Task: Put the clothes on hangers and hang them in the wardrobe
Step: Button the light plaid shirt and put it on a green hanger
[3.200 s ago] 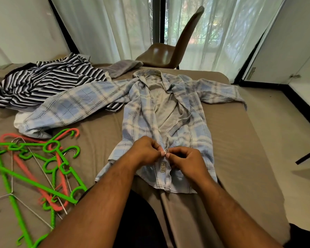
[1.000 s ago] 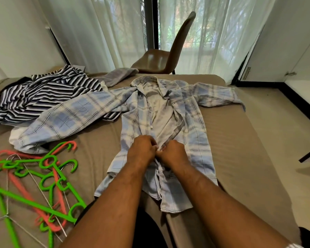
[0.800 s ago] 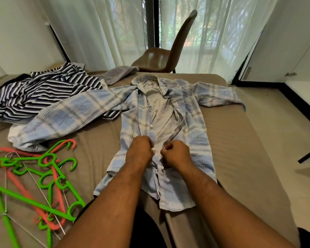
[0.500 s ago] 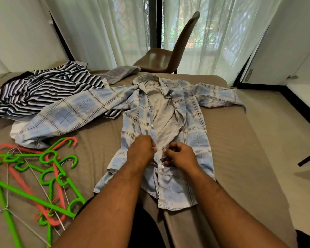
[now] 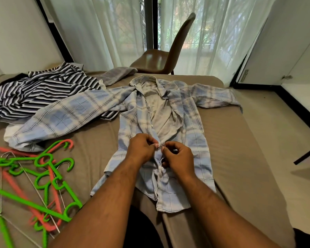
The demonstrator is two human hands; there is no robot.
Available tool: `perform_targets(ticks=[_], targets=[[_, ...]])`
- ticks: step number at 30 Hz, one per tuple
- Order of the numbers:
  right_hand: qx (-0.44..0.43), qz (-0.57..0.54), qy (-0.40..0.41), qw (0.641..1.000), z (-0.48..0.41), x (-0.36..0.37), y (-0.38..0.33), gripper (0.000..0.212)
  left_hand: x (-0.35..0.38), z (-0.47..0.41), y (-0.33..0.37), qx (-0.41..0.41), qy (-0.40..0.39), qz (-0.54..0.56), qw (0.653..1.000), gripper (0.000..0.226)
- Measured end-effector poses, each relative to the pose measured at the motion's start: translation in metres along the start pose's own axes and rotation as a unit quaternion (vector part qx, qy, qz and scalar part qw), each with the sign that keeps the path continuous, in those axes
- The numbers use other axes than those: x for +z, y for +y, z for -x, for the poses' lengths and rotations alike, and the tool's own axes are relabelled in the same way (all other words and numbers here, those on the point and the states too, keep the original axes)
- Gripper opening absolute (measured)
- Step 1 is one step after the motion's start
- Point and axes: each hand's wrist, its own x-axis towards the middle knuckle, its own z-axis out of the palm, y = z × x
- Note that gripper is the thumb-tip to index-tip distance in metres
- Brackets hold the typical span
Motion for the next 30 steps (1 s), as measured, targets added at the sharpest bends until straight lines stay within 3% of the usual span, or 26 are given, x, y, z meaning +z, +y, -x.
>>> perform_targets(ticks=[12, 19, 24, 30], targets=[[-0.008, 0.017, -0.039, 0.999, 0.002, -0.002, -0.004, 0.011, -0.002, 0.001, 0.002, 0.007, -0.006, -0.019, 1.000, 0.003], [0.046, -0.063, -0.087, 0.993, -0.002, -0.011, -0.012, 0.009, -0.007, 0.002, 0.001, 0.026, -0.016, -0.003, 1.000, 0.007], [0.060, -0.082, -0.064, 0.993, -0.001, -0.005, -0.011, 0.008, -0.007, 0.004, 0.005, 0.022, -0.027, 0.024, 0.999, 0.020], [0.056, -0.055, -0.048, 0.996, 0.000, -0.004, -0.005, 0.007, -0.002, 0.007, 0.009, 0.044, -0.009, -0.033, 0.998, 0.007]])
